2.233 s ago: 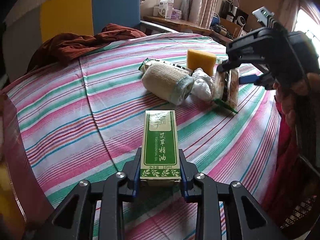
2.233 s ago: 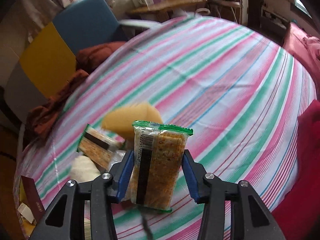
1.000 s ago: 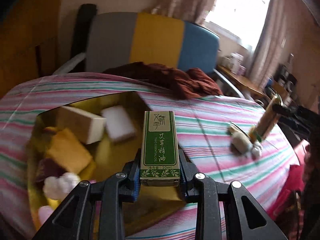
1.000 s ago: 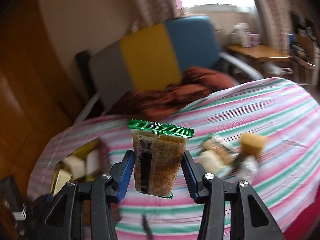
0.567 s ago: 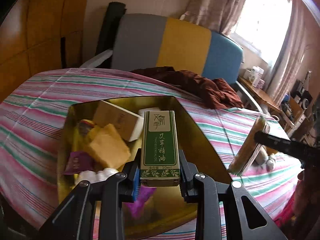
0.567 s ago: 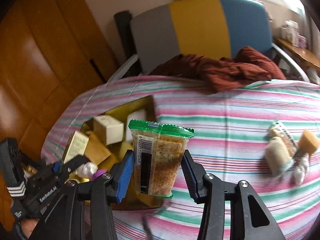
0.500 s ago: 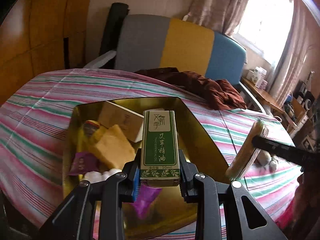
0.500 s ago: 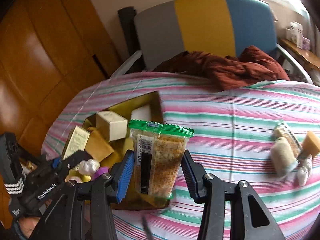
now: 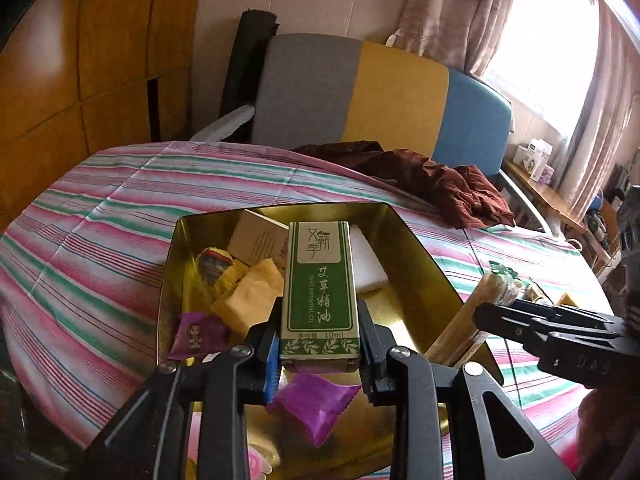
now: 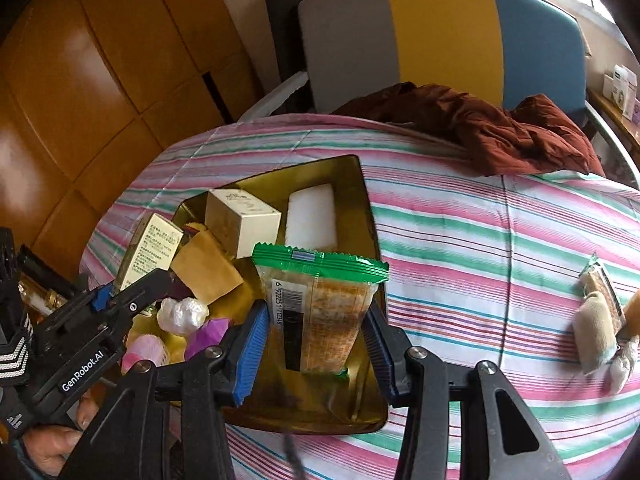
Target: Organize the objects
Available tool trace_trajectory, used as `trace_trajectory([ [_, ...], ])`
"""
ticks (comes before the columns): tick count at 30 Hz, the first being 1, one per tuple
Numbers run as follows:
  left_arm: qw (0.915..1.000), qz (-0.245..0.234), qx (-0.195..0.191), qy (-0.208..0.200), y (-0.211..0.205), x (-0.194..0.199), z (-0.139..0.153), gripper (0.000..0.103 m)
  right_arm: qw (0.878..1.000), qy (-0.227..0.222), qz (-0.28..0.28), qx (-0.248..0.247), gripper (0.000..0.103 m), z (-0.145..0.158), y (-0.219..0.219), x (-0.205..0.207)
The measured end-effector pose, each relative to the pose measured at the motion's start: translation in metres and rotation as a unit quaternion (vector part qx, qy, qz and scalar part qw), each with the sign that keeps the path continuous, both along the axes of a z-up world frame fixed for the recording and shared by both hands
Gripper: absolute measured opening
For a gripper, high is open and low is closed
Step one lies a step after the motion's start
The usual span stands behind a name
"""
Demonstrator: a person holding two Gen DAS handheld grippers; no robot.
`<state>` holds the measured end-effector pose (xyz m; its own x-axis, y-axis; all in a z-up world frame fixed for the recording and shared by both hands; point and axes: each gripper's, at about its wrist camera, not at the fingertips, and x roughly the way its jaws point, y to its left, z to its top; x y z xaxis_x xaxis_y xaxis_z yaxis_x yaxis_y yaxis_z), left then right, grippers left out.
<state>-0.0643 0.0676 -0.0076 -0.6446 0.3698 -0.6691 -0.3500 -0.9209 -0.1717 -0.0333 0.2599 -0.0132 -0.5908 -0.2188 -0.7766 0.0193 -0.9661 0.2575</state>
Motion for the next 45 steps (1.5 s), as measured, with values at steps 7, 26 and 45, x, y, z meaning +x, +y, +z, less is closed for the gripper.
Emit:
trace_trajectory([
  [7,1.0000,0.002,-0.003,-0.005,0.001,-0.002,-0.003,0.031,1.000,-0.015,0.007,0.009,0.049,-0.005,-0.006,-0.007],
  [26,1.0000,0.008,0.001,-0.005,0.001,0.003,-0.003,0.051,1.000,-0.013,-0.014,0.004,0.051,-0.008,-0.004,0.003],
  [45,0.9970,-0.003,-0.040,0.066,0.014,0.030,0.023,0.062,0.998,0.016,-0.036,0.038,0.051,0.000,0.002,0.020],
])
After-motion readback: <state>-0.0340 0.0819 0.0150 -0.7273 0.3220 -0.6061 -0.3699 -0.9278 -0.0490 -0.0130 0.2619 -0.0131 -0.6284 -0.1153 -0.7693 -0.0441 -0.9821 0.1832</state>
